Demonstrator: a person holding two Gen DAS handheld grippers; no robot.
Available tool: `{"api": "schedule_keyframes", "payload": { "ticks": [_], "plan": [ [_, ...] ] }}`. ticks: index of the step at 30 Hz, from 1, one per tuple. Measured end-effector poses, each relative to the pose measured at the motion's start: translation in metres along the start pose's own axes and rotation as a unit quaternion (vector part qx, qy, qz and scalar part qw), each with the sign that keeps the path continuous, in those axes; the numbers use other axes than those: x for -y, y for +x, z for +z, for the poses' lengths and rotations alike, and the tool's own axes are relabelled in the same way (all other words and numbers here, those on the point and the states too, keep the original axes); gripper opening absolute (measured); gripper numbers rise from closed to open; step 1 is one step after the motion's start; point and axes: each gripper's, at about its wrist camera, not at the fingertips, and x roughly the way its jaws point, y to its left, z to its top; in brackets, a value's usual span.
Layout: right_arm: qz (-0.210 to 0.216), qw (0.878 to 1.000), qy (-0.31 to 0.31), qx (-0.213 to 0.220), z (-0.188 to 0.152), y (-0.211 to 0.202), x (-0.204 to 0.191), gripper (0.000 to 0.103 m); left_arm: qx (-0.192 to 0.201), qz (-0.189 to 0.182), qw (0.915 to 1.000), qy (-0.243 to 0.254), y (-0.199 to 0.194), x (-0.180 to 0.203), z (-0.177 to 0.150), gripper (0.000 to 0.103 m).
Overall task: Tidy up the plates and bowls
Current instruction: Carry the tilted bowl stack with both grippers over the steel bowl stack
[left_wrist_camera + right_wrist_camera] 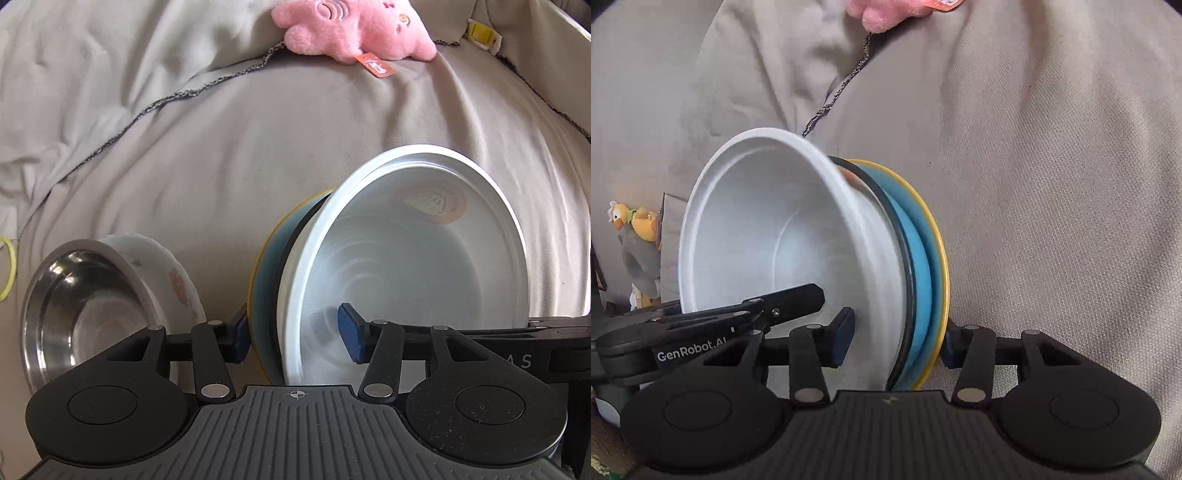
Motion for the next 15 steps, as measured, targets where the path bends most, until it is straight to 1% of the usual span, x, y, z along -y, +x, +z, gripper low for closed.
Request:
{"api": "schedule_keyframes", "payload": {
  "ticks": [1, 7, 11, 15],
  "plan": [
    [0.007, 1.0, 0.004, -0.005, 0.003, 0.002, 0.002, 0.047, 0.0, -0.002, 1.0, -0.004, 0.0, -0.002, 0.001, 0.054],
    [0.007, 1.0, -0.008, -0.008, 0.01, -0.004, -0.003, 0.049, 0.004, -0.002, 1.0, -0.002, -0.005, -0.004, 0.002, 0.051],
    [0.007, 1.0, -0.018, -0.003, 0.008, -0.003, -0.008, 0.051, 0.012, -0.005, 0.9999, 0.0, -0.01, -0.005, 0.002, 0.05],
    [-0.003, 0.999, -0.038, 0.004, 0.005, -0.008, -0.013, 0.051, 0.018, -0.011, 0.9998, -0.003, -0.011, -0.01, 0.0, 0.05]
  ]
}}
